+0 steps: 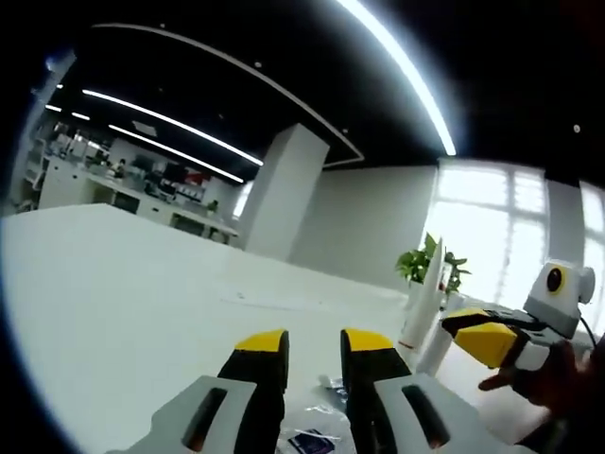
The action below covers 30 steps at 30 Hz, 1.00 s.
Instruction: Arrange the skincare products in the storage area until every visible bottle or jar stands upright without overlapping.
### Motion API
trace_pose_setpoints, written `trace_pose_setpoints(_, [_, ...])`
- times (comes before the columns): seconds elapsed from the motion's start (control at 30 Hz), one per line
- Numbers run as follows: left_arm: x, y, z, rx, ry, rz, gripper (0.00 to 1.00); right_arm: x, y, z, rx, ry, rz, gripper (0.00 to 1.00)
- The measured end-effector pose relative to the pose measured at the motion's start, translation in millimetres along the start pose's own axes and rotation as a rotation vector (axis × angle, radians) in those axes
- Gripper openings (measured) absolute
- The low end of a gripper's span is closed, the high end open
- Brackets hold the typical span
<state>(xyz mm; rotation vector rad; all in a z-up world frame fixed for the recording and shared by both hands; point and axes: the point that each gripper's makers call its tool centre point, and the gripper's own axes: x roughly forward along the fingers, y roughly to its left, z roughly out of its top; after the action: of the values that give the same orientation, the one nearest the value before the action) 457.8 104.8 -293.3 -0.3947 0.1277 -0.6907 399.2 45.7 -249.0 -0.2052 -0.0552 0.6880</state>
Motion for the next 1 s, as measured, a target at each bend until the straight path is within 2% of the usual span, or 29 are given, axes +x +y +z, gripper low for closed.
trace_pose_setpoints(0.27, [-32,-10.5,-0.3,-0.003,-0.025,0.011,0.32,-12,5,22.0,-0.033,-0.088,0.006,0.29])
trace_pose_setpoints(0.43, [-47,-13.5,0.6,-0.008,-0.031,0.013,0.37,-36,6,39.0,-0.063,-0.188,0.008,0.35])
trace_pose_setpoints(0.53, [-57,-21.6,-2.4,-0.009,-0.033,0.012,0.39,-52,5,44.0,-0.102,-0.216,-0.005,0.37])
trace_pose_setpoints(0.73, [-70,-23.6,-2.2,-0.009,-0.035,0.013,0.44,-75,-2,38.3,-0.121,-0.207,-0.026,0.47])
trace_pose_setpoints(1.0, [-89,-40.0,-9.2,0.016,-0.034,0.017,0.49,-109,-16,29.0,-0.125,-0.183,-0.075,0.62])
